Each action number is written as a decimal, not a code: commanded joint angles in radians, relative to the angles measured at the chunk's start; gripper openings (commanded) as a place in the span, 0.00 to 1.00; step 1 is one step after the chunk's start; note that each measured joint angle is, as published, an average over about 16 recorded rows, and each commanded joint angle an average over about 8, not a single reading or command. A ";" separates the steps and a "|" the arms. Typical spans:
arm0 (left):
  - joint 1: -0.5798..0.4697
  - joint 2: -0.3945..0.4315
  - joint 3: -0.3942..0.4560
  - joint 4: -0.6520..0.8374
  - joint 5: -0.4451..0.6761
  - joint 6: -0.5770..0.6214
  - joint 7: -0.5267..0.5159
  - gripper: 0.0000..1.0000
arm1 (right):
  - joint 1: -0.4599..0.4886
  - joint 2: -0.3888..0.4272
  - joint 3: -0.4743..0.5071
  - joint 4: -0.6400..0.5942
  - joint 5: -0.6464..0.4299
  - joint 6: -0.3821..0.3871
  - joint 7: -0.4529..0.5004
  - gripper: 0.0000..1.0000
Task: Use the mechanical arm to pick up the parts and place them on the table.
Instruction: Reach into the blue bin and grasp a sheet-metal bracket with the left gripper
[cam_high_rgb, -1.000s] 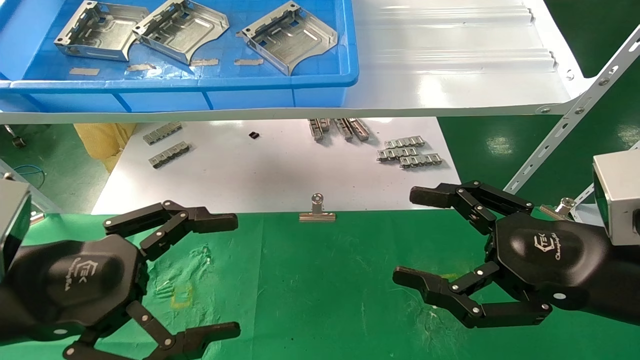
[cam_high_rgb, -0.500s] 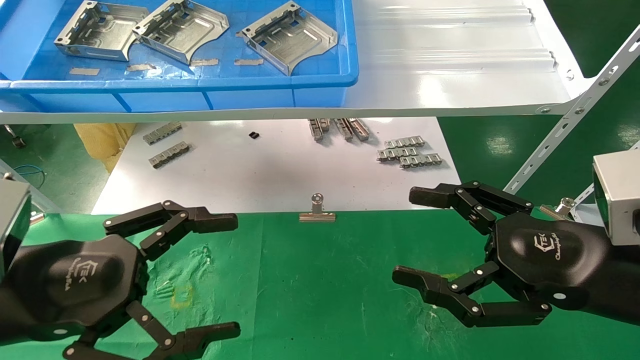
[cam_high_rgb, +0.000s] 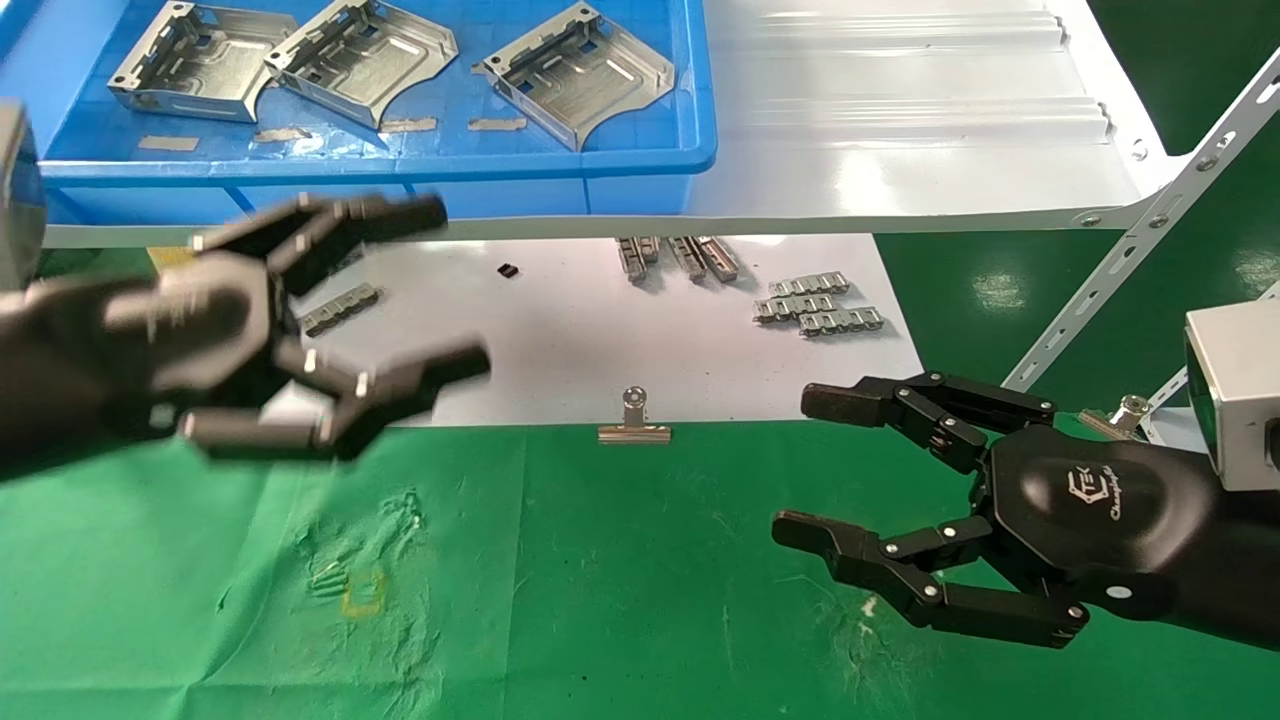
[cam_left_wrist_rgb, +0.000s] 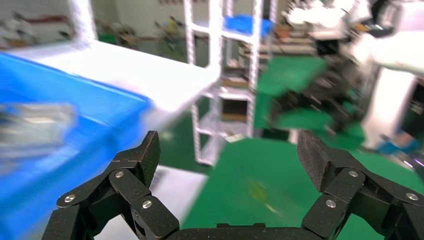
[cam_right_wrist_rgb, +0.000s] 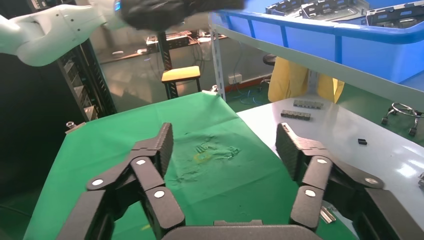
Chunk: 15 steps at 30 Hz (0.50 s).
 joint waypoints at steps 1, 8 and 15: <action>-0.032 0.024 0.001 0.023 0.012 -0.039 -0.006 1.00 | 0.000 0.000 0.000 0.000 0.000 0.000 0.000 0.00; -0.185 0.090 0.040 0.142 0.138 -0.189 -0.027 1.00 | 0.000 0.000 0.000 0.000 0.000 0.000 0.000 0.00; -0.326 0.081 0.105 0.225 0.293 -0.276 -0.108 1.00 | 0.000 0.000 0.000 0.000 0.000 0.000 0.000 0.00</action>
